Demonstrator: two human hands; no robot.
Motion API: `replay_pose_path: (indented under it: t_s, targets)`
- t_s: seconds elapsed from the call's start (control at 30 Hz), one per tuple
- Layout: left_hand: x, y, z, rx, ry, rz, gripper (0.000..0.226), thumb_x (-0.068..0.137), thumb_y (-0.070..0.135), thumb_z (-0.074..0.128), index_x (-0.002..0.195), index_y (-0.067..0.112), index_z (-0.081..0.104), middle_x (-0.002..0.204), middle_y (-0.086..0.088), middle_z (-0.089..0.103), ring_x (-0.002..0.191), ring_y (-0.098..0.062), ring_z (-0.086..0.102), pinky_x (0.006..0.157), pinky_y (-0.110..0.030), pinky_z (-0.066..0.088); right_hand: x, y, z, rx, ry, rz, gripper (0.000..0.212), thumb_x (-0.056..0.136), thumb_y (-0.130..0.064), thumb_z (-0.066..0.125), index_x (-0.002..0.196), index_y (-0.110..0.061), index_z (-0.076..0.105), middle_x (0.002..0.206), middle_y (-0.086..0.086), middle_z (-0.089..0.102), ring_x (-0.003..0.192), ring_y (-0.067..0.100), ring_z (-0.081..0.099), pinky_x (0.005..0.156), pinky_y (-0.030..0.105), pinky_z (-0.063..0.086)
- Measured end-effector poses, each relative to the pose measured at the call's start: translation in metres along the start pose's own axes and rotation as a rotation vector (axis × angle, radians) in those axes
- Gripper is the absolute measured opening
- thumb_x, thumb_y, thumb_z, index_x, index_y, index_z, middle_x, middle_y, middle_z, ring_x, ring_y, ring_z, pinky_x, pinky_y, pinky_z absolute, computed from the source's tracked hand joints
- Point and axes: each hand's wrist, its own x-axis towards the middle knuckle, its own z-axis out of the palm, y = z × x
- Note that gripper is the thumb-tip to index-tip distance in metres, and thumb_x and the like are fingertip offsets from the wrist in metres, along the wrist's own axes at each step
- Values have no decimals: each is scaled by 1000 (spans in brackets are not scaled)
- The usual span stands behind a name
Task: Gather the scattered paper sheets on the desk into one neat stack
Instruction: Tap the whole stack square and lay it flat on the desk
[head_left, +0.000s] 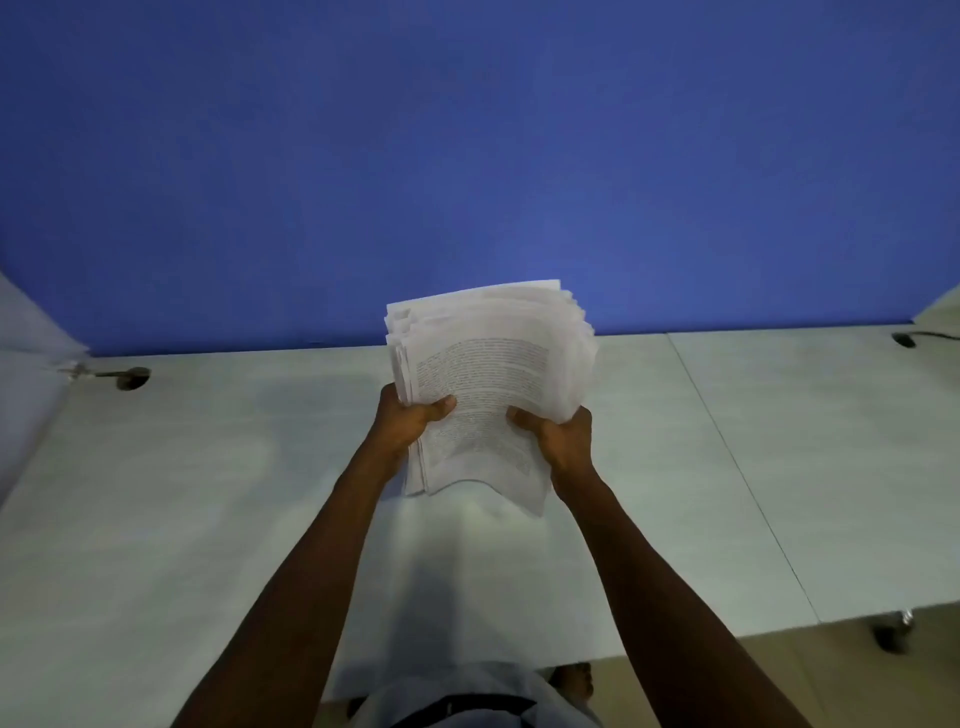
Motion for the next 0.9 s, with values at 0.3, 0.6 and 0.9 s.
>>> replay_pose_path:
  t_s: [0.3,0.6,0.9]
  targets:
    - [-26,-1,-93,171,89,-103,70,64,-19,80,119,16,56,112,-3,61,112,-27,59,85,-33,49,-35,36,49,-70,-71,51,70,58,-8,99,119,-21,69,111,-1,77,101,19,73,84,41,64]
    - [-2,21,-93,146,79,-41,59,76,23,84,128,14,58,119,-3,66,105,-22,64,94,-42,55,-26,6,71,73,-15,-98,46,76,-35,89,116,-28,68,109,-8,76,99,14,73,78,29,63]
    - [-13,2,-72,-57,297,155,73,85,76,47,119,14,66,114,-9,71,105,-26,69,90,-42,58,-22,8,89,171,195,-201,74,76,-85,57,114,-22,68,104,-6,73,96,8,70,79,24,60]
